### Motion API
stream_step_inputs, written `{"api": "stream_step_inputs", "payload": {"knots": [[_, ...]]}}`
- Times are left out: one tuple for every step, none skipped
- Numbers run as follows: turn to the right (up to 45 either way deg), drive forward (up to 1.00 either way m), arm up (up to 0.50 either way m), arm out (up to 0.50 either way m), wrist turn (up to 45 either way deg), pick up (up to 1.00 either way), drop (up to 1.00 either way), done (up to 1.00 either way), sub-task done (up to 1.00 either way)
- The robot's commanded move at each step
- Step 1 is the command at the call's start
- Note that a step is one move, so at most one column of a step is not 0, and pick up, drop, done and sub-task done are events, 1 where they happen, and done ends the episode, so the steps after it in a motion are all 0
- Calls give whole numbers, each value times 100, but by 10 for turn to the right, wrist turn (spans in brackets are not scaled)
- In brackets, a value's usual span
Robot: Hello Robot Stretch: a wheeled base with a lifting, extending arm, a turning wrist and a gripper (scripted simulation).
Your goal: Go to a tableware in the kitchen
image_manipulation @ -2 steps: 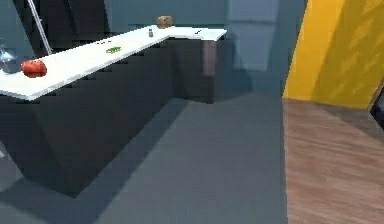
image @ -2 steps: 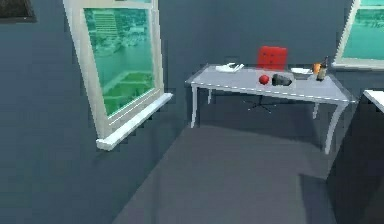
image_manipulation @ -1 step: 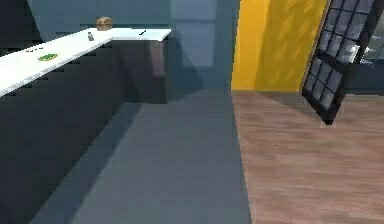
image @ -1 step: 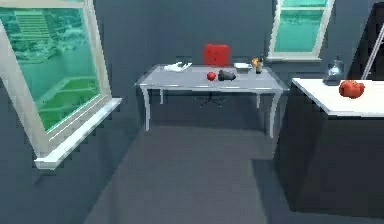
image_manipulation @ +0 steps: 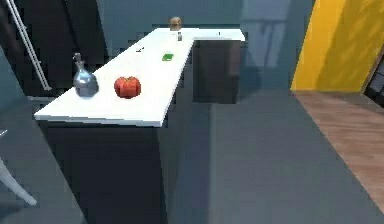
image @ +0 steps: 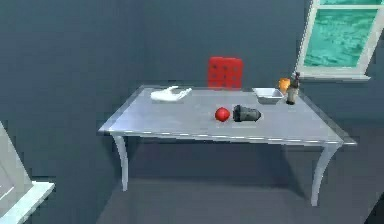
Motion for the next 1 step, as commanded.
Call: {"api": "stream_step_inputs", "payload": {"knots": [[0, 60, 0, 0, 0, 0, 0, 0, 0]]}}
